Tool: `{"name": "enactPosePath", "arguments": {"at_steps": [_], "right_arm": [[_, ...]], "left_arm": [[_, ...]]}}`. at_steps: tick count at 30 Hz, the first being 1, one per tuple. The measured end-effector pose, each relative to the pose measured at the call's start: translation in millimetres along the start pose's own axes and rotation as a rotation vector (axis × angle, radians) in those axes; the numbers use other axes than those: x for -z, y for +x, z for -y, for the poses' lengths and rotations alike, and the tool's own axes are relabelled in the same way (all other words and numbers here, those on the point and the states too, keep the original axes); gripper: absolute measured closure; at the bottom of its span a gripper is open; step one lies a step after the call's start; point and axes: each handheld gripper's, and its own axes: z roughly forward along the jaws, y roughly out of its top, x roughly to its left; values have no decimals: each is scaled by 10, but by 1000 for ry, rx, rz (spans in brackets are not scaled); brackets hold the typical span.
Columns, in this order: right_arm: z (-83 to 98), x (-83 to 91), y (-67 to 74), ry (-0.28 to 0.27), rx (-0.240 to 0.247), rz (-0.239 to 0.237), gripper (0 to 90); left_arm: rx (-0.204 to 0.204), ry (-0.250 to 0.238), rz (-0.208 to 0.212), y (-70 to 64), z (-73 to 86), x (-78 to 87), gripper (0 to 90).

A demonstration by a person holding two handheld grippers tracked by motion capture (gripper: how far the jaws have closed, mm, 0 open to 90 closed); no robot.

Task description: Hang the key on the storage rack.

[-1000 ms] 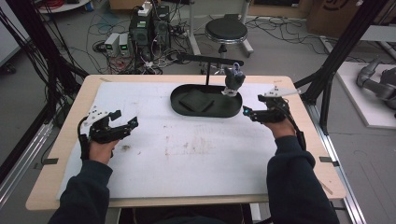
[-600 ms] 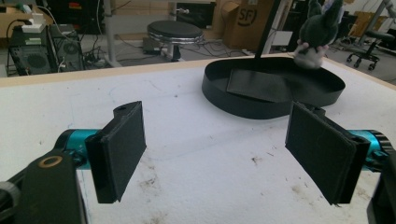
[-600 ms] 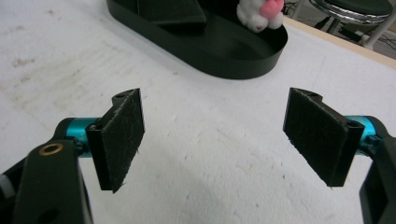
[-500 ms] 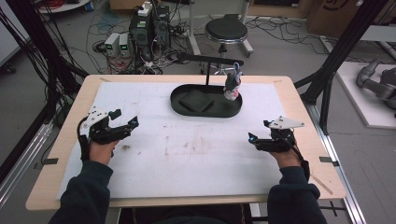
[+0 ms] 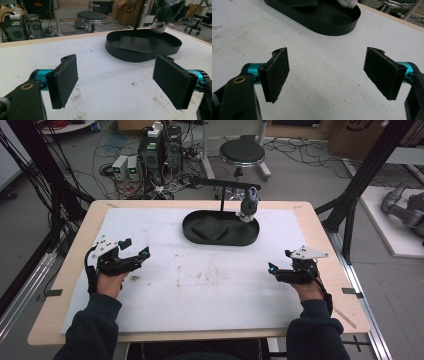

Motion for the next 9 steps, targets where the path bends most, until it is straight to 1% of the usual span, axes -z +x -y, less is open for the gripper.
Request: {"name": "enactPosePath", "arguments": {"at_steps": [9], "right_arm": [[2,-7,-8,-6,4,6,210]], "left_arm": [[-4,4,-4,5,9,-4,200]]}}
